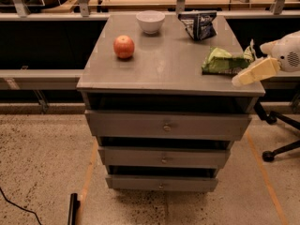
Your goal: Place green jalapeno chip bag into white bowl
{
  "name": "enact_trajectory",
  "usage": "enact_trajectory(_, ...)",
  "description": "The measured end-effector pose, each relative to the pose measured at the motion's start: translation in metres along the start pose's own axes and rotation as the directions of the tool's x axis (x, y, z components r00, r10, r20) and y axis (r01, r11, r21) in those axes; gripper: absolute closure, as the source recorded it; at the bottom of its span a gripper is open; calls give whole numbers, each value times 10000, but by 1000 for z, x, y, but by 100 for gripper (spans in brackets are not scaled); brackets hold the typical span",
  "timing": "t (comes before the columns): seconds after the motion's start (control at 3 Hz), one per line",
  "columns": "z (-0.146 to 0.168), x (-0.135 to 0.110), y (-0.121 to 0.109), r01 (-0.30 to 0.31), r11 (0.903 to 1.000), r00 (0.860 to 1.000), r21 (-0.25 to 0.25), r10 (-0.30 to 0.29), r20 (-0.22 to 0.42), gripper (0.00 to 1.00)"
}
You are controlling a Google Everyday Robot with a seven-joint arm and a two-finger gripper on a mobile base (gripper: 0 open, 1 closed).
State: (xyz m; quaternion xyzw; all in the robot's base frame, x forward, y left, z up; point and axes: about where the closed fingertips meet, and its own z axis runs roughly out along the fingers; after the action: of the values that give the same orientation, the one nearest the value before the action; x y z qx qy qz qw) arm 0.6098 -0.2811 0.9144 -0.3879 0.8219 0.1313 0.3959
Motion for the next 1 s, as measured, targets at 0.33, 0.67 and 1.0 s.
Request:
enact_trajectory(0.33,6,-3,-9,-131,9996,9997,262,126,197,0)
enact_trajectory(0.67,11,-4,-8,-268,9993,9992,276,259,307,0)
enact_trajectory(1.0,28,-11,-23,-231,9951,9989,960,191,430,0)
